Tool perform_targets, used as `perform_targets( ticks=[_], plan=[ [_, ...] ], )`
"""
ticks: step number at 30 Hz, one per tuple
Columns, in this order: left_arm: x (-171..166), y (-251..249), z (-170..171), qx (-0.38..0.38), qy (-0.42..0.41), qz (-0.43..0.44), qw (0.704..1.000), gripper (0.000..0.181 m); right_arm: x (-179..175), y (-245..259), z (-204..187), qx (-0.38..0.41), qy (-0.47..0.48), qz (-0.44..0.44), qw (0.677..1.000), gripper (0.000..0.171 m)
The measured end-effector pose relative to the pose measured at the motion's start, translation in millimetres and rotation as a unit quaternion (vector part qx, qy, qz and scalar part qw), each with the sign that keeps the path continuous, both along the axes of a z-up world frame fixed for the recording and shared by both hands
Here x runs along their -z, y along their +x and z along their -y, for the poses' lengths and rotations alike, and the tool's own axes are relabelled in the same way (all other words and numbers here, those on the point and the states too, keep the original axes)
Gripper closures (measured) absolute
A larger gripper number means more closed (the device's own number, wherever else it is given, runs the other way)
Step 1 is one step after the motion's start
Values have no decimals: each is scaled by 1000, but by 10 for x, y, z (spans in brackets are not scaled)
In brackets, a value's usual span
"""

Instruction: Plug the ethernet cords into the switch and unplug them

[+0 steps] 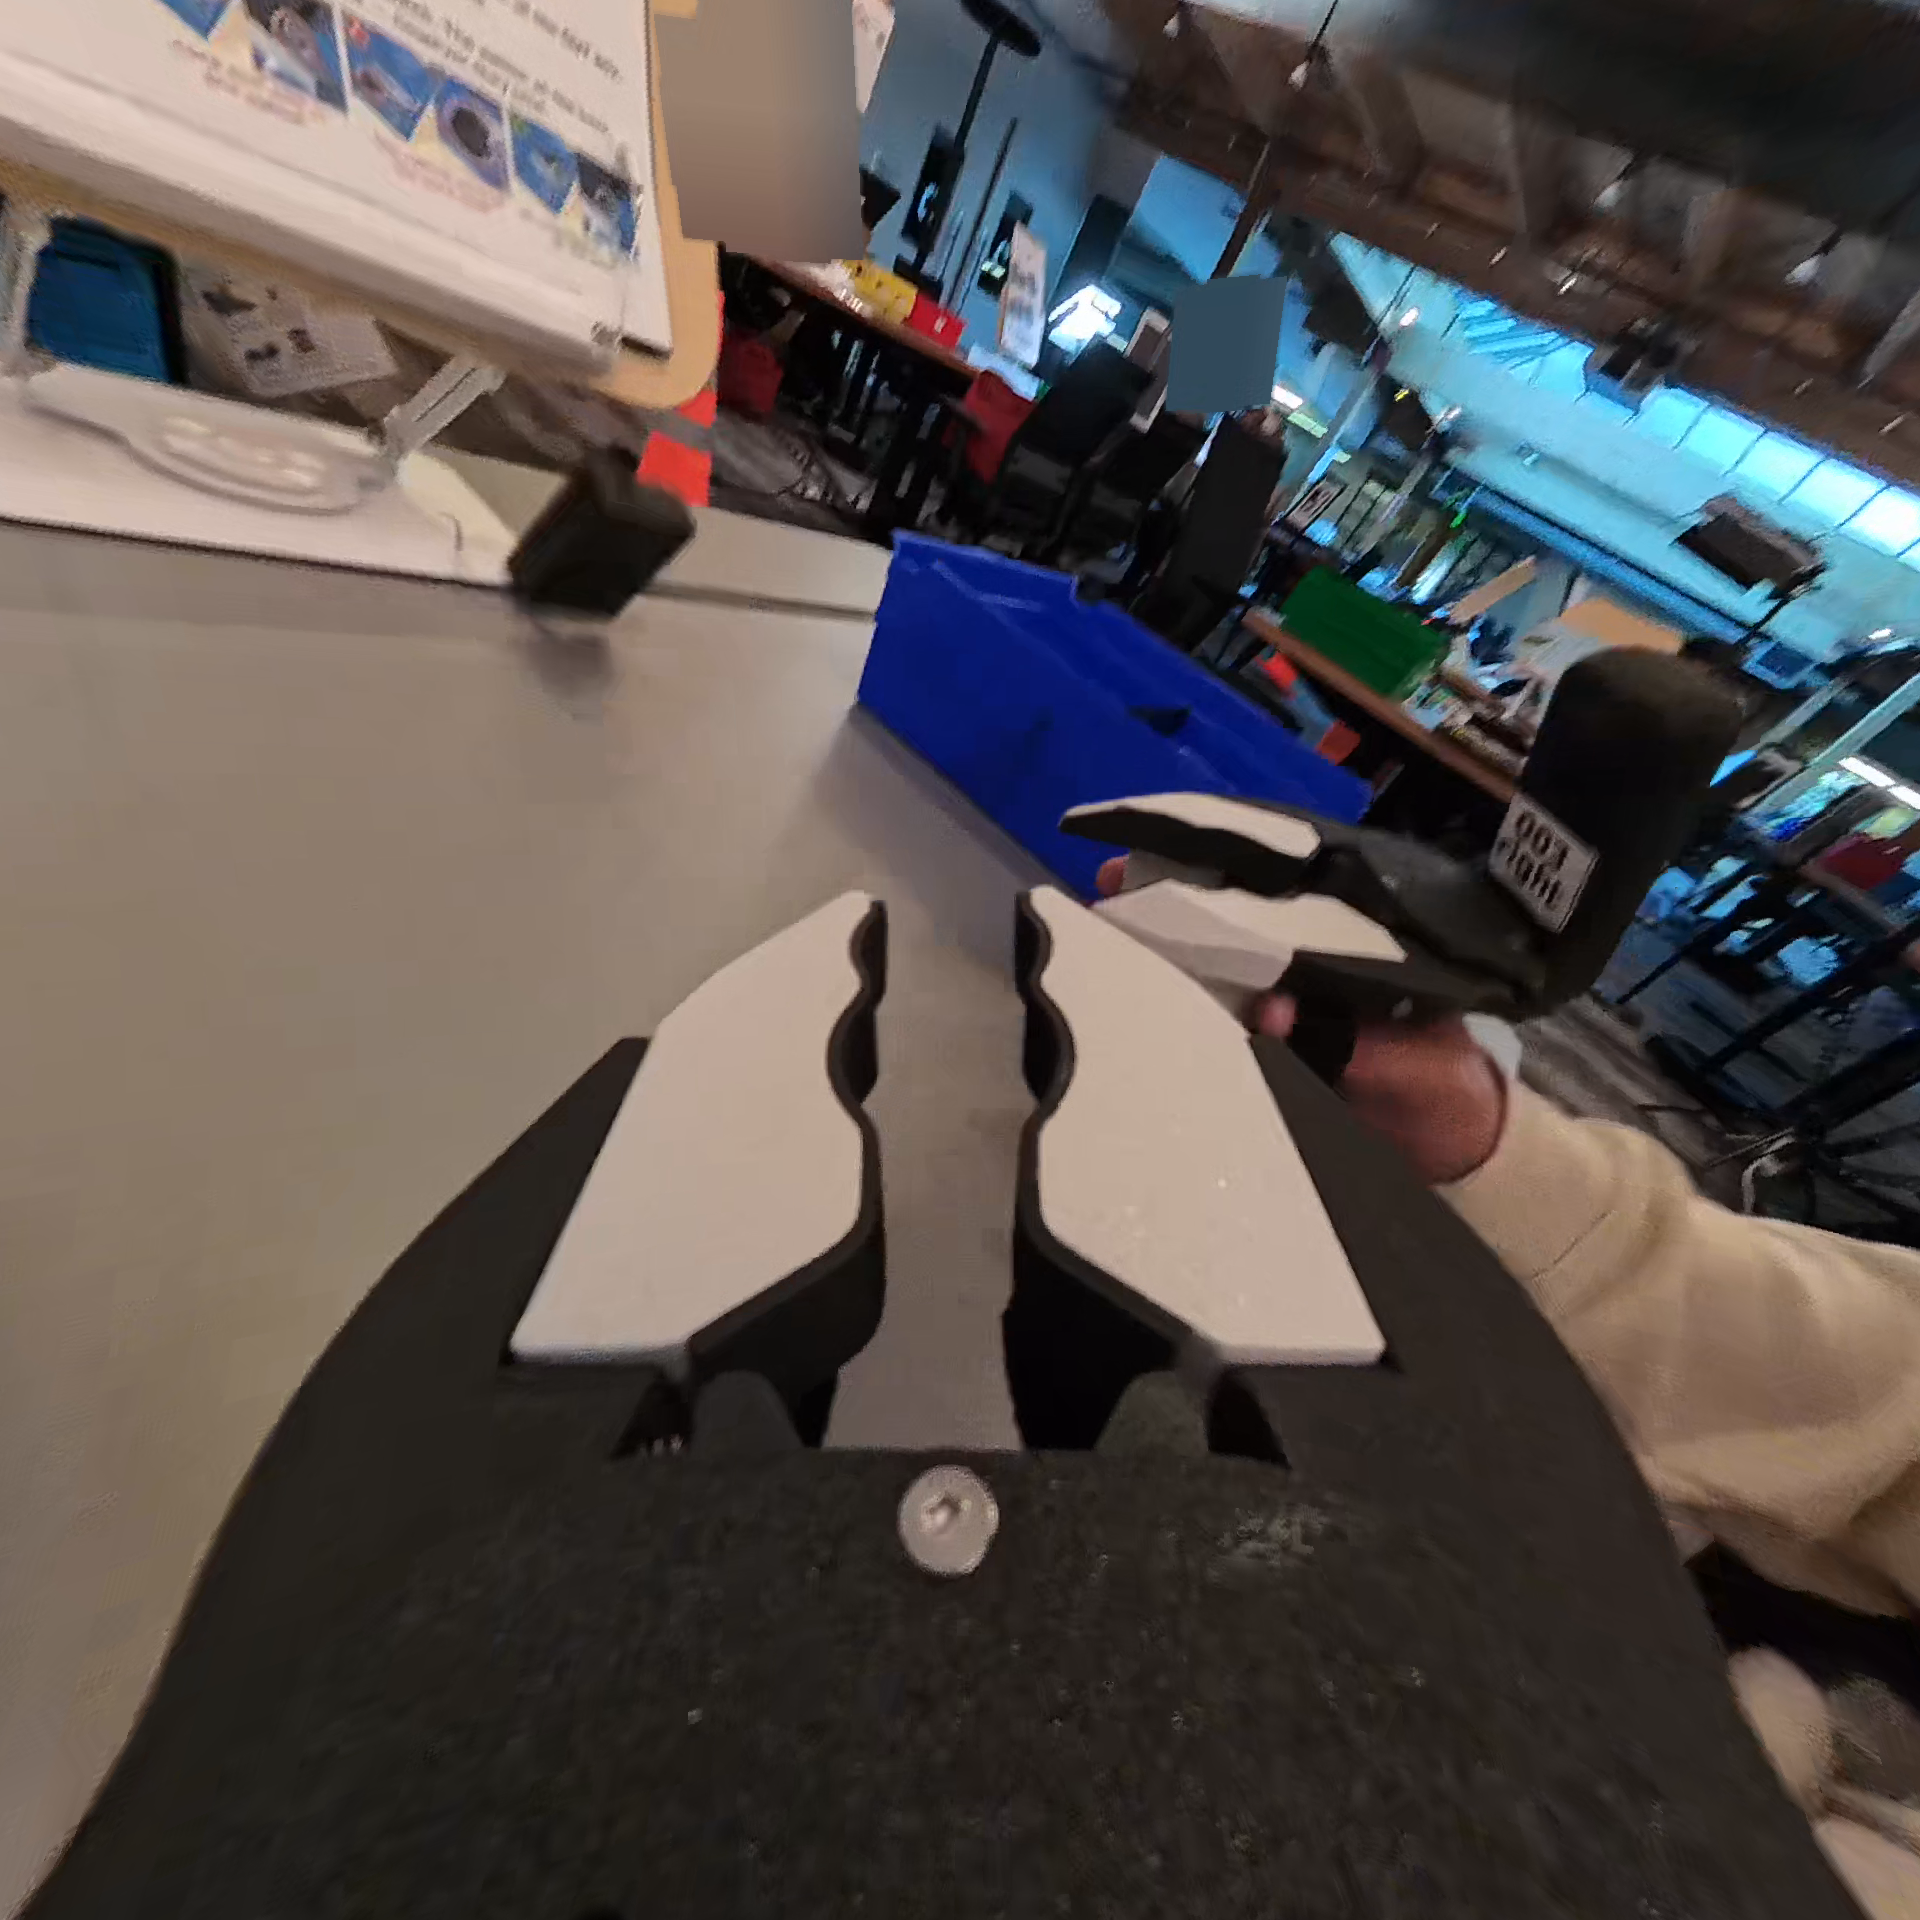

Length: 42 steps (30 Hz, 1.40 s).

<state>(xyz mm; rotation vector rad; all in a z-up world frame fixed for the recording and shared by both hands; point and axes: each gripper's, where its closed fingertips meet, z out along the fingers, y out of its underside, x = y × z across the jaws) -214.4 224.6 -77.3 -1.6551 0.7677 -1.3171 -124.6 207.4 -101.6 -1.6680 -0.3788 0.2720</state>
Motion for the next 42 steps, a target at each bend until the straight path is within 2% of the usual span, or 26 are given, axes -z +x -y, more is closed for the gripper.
perform_targets(
  ticks=[2,7,13,19,21,23,25,27,29,32,35,38,42],
  plan=[
    [99,-113,-18,-10,-5,-20,1000,153,132,147,25,27,-43,-9,999,132],
    [234,-159,-169,-1,31,-79,996,136,132,320,-33,43,-57,-81,994,132],
    [417,-120,-93,29,-30,-88,995,129,205,377,-7,53,-64,-43,996,132],
    [425,-115,-86,16,31,-130,991,127,172,296,20,40,-53,1,998,127],
    [416,-129,-59,15,46,-142,989,126,72,254,48,27,-58,14,998,123],
    [392,-168,-17,12,62,-151,986,125,-218,320,58,22,-57,34,998,109],
    [411,-236,27,7,85,-171,981,126,-528,570,-17,28,-69,76,994,104],
    [437,-316,70,4,98,-190,977,125,-711,1004,-261,39,-100,128,986,93],
    [418,-397,107,0,100,-187,977,126,-701,1519,-672,47,-151,162,974,82],
    [409,-517,92,-13,99,-186,977,127,-417,2187,-1393,35,-241,162,956,69],
    [436,-615,-4,-27,92,-191,977,127,-126,2824,-2084,55,-307,177,933,71],
    [431,-658,-82,-32,71,-178,981,128,133,3128,-2662,61,-367,102,923,78],
    [471,-637,-64,-16,47,-174,984,127,771,3217,-2970,65,-489,121,861,75]
  ],
)
